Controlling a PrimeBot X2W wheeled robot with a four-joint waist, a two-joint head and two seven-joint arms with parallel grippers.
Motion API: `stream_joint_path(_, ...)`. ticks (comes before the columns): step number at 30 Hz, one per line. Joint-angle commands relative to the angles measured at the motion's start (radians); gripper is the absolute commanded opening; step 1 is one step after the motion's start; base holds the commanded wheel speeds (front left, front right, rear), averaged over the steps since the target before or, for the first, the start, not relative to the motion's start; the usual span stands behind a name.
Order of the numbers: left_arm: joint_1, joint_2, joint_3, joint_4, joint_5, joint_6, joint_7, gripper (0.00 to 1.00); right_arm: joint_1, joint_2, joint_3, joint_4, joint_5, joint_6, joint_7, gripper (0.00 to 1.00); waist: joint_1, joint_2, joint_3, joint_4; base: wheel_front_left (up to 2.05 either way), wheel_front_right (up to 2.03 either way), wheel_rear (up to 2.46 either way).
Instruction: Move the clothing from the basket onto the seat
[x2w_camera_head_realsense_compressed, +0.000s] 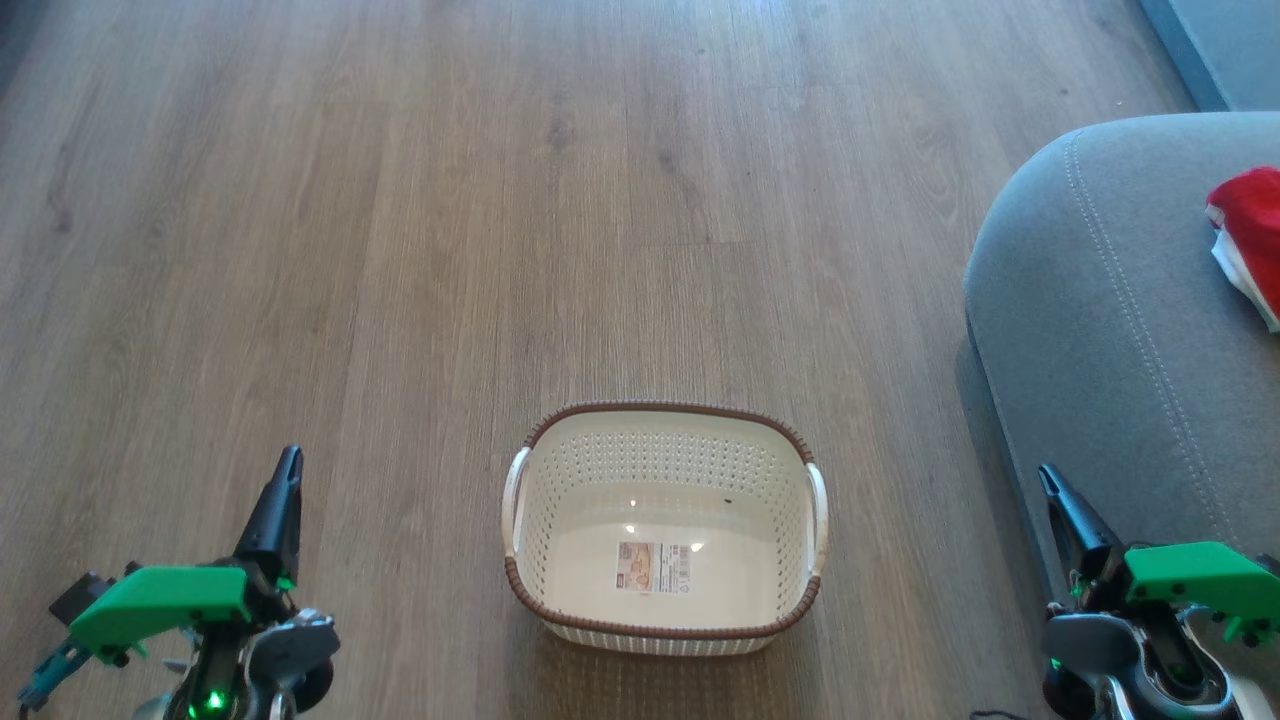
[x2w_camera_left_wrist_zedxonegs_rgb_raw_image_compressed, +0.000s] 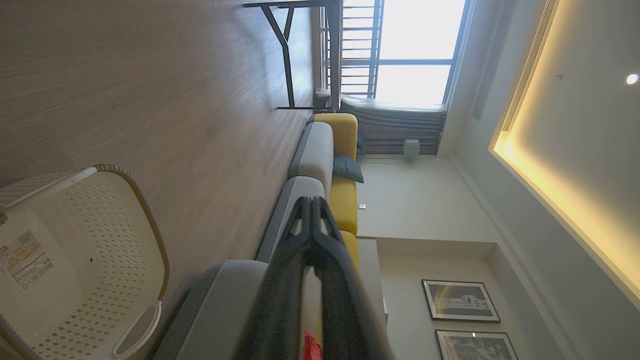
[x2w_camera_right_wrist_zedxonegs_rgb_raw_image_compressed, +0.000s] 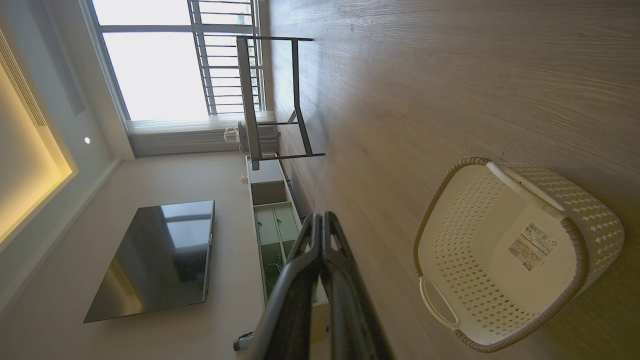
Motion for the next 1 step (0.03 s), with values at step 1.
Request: stream_joint_path(1,-0.056,0.004,0.037,-0.034,0.000,-0.007,0.008,0.00,-0.049,-0.007,0.017,-0.037,0.006,0.007,0.007,0.00,0.0000,0.0000,0.000,0.000,0.00,0.00,0.00)
